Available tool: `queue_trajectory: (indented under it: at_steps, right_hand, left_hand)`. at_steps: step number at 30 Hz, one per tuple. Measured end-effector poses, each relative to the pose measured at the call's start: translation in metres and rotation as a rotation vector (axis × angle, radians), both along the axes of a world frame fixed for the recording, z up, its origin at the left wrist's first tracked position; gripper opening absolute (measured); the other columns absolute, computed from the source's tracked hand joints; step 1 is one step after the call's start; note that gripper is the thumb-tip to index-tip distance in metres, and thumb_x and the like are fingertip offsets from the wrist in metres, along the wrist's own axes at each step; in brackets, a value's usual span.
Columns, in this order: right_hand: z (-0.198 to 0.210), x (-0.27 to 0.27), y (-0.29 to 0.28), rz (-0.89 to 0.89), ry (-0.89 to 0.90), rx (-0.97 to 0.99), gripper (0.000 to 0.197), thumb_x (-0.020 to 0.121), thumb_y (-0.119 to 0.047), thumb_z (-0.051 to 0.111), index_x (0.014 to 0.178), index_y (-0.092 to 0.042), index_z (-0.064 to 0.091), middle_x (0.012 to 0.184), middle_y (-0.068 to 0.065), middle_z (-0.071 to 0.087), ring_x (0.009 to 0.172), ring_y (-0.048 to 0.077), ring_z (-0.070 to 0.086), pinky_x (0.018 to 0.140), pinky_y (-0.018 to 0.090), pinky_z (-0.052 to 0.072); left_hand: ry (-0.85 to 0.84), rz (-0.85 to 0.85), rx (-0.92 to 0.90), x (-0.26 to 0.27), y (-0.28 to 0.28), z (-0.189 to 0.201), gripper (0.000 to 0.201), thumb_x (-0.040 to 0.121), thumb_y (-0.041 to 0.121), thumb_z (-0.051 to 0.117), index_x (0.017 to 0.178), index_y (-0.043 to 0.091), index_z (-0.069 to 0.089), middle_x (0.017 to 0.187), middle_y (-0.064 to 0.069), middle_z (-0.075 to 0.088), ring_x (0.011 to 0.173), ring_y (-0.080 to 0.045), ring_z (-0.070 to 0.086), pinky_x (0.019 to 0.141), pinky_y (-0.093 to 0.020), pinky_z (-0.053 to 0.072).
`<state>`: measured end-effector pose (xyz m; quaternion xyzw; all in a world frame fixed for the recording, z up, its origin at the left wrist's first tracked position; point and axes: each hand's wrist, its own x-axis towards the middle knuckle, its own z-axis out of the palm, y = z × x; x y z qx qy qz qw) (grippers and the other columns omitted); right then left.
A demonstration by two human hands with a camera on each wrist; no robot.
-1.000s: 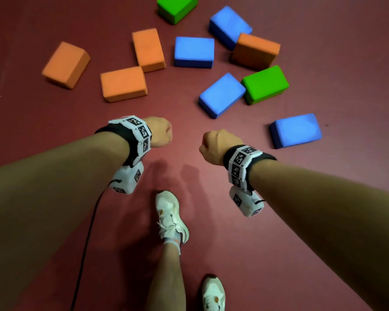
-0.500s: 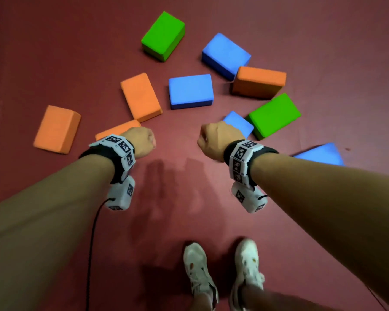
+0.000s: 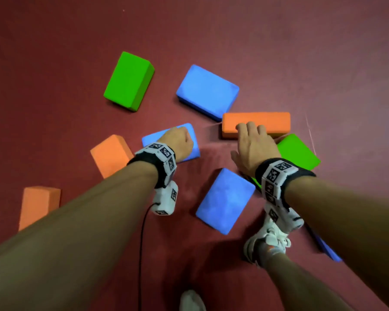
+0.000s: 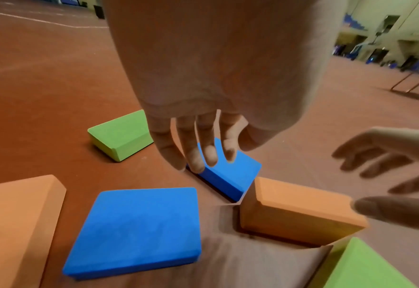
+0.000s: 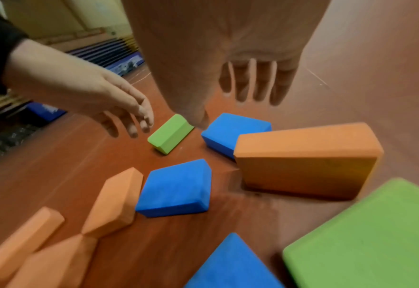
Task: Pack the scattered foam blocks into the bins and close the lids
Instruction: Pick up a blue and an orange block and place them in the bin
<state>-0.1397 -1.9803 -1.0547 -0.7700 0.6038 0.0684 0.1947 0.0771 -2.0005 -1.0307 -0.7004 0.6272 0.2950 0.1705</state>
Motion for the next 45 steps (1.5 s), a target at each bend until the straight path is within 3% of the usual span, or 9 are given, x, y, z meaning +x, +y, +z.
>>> queue_trajectory:
  at_steps: [5,12,18,22,28,34,39,41,45]
  right_hand:
    - [-0.042,0.010,-0.062,-0.010,0.061,-0.018,0.070,0.076,-0.028,0.067,0.139,-0.014,0.040,0.138,0.015,0.041,0.116,0.038,0.044,0.092,0.048,0.042]
    - [-0.116,0.022,-0.107,-0.084,0.118,0.295,0.103,0.071,-0.040,0.076,0.153,-0.019,0.018,0.152,0.014,0.023,0.133,0.039,0.029,0.113,0.057,0.023]
    - [-0.153,0.022,-0.094,-0.078,0.202,0.167,0.053,0.081,-0.023,0.050,0.134,-0.018,0.047,0.132,0.015,0.043,0.115,0.038,0.041,0.110,0.061,0.022]
    - [-0.162,0.017,-0.099,-0.053,0.166,0.164,0.048,0.082,-0.020,0.039,0.130,-0.017,0.044,0.132,0.016,0.041,0.111,0.039,0.042,0.112,0.063,0.014]
    - [-0.180,0.017,-0.113,-0.057,0.151,0.101,0.046,0.079,-0.016,0.050,0.124,-0.016,0.043,0.120,0.015,0.045,0.108,0.038,0.044,0.110,0.063,0.016]
    - [-0.180,0.017,-0.104,-0.061,0.189,0.068,0.054,0.072,-0.013,0.062,0.123,-0.017,0.044,0.117,0.014,0.046,0.105,0.038,0.045,0.108,0.062,0.017]
    - [-0.166,0.015,-0.112,0.013,0.239,0.151,0.069,0.058,-0.029,0.071,0.121,-0.018,0.044,0.115,0.011,0.046,0.102,0.035,0.047,0.100,0.061,0.030]
    - [-0.149,0.011,-0.118,0.076,0.246,0.181,0.069,0.056,-0.042,0.071,0.116,-0.018,0.046,0.111,0.007,0.047,0.100,0.033,0.049,0.090,0.057,0.039]
    - [-0.110,0.000,-0.125,0.173,0.268,0.213,0.089,0.059,-0.050,0.076,0.133,-0.023,0.034,0.115,0.005,0.046,0.102,0.030,0.056,0.089,0.053,0.044]
  left_hand:
    - [-0.013,0.115,-0.025,0.029,-0.061,-0.048,0.029,0.091,0.027,0.053,0.113,0.010,0.057,0.119,-0.019,0.053,0.111,-0.039,0.053,0.099,-0.042,0.043]
    - [-0.091,0.224,-0.045,0.054,-0.171,-0.126,0.052,0.090,0.037,0.058,0.129,0.005,0.047,0.132,-0.022,0.047,0.121,-0.042,0.048,0.104,-0.043,0.039]
    - [-0.073,0.162,-0.007,0.048,-0.214,-0.188,0.080,0.087,0.053,0.062,0.139,0.000,0.034,0.139,-0.025,0.041,0.129,-0.042,0.043,0.108,-0.046,0.036]
    - [-0.168,0.043,-0.003,0.039,-0.226,-0.213,0.093,0.085,0.064,0.056,0.145,-0.001,0.026,0.147,-0.026,0.027,0.130,-0.047,0.037,0.108,-0.047,0.032]
    - [-0.155,0.194,0.104,0.053,-0.229,-0.236,0.109,0.082,0.069,0.057,0.147,-0.008,0.016,0.148,-0.027,0.033,0.136,-0.042,0.037,0.112,-0.047,0.030]
    - [0.088,0.443,0.034,0.051,-0.245,-0.218,0.116,0.061,0.069,0.078,0.140,0.004,0.026,0.141,-0.012,0.049,0.129,-0.030,0.049,0.104,-0.036,0.038]
    - [0.151,0.305,-0.010,0.045,-0.257,-0.182,0.116,0.052,0.078,0.076,0.137,0.013,0.033,0.136,-0.003,0.050,0.123,-0.023,0.051,0.097,-0.030,0.039]
    - [0.110,0.211,0.004,0.038,-0.253,-0.162,0.123,0.042,0.090,0.068,0.137,0.018,0.040,0.135,-0.003,0.050,0.124,-0.025,0.052,0.103,-0.038,0.042]
    - [0.012,0.029,-0.053,0.032,-0.235,-0.118,0.111,0.058,0.088,0.060,0.132,0.007,0.041,0.131,-0.016,0.045,0.119,-0.036,0.051,0.101,-0.044,0.043]
